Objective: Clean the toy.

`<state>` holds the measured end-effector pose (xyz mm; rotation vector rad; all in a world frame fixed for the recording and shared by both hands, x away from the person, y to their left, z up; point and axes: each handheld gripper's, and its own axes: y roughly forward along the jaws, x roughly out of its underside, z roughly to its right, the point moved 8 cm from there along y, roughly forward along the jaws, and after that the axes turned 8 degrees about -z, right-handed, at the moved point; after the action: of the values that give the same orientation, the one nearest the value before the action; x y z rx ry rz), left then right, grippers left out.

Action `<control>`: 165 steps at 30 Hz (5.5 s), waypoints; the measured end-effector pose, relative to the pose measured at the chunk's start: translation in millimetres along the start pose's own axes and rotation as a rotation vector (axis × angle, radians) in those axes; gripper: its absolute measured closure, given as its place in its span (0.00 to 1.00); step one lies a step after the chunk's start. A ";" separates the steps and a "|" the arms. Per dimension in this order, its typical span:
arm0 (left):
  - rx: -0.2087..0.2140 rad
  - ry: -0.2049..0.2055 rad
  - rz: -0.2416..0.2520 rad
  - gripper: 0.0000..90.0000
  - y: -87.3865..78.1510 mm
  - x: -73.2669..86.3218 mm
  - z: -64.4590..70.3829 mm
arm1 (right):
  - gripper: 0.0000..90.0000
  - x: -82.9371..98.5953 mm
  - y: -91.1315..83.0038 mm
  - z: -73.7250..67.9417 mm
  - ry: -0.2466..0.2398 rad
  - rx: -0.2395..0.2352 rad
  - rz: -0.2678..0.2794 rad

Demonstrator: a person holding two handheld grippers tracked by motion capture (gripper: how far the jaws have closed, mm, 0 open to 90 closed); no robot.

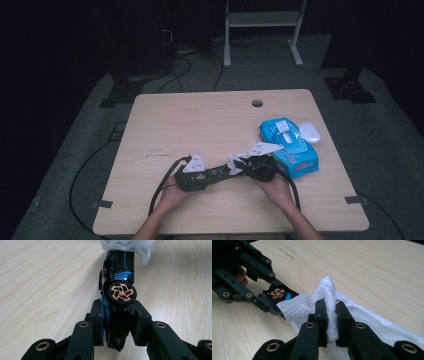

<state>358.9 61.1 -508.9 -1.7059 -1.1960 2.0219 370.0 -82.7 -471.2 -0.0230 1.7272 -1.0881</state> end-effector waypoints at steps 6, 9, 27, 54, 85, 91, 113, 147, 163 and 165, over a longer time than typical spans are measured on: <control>0.014 -0.019 0.012 0.69 0.1 -3.8 0.8 | 0.91 -5.1 6.7 -12.5 -0.025 -0.022 -0.010; 0.019 -0.019 0.010 0.63 1.5 -7.7 2.9 | 0.91 -5.8 7.8 -16.9 -0.031 -0.033 -0.010; 0.007 0.002 0.001 0.73 0.1 -7.7 0.7 | 0.91 -3.6 1.6 -10.9 -0.062 -0.027 0.002; 0.016 0.013 0.004 0.73 -4.5 -7.3 -0.3 | 0.90 7.3 -8.0 17.5 -0.021 0.029 0.002; 0.027 0.033 -0.018 0.73 -6.0 -2.8 -0.5 | 0.90 17.2 -11.9 40.2 0.084 0.010 0.004; 0.030 0.024 -0.010 0.73 -4.5 -4.2 -1.3 | 0.90 -5.0 -5.0 3.0 0.004 -0.049 0.034; 0.027 0.052 -0.033 0.73 -8.2 -1.6 -0.1 | 0.91 1.3 -4.6 4.8 -0.037 0.042 -0.028; -0.018 0.037 -0.061 0.54 -16.3 -4.5 -12.7 | 0.90 6.5 0.8 9.1 -0.015 0.021 -0.008; -0.026 0.062 -0.095 0.72 -14.1 -4.2 -12.4 | 0.91 5.6 -2.3 11.6 0.032 -0.025 0.008; -0.021 0.072 -0.104 0.72 -18.2 -1.0 -12.4 | 0.91 5.3 -3.3 11.5 0.036 -0.031 0.013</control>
<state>364.7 77.4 -495.2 -1.6747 -1.2590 1.8781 374.8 -94.6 -473.4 -0.0120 1.7742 -1.0584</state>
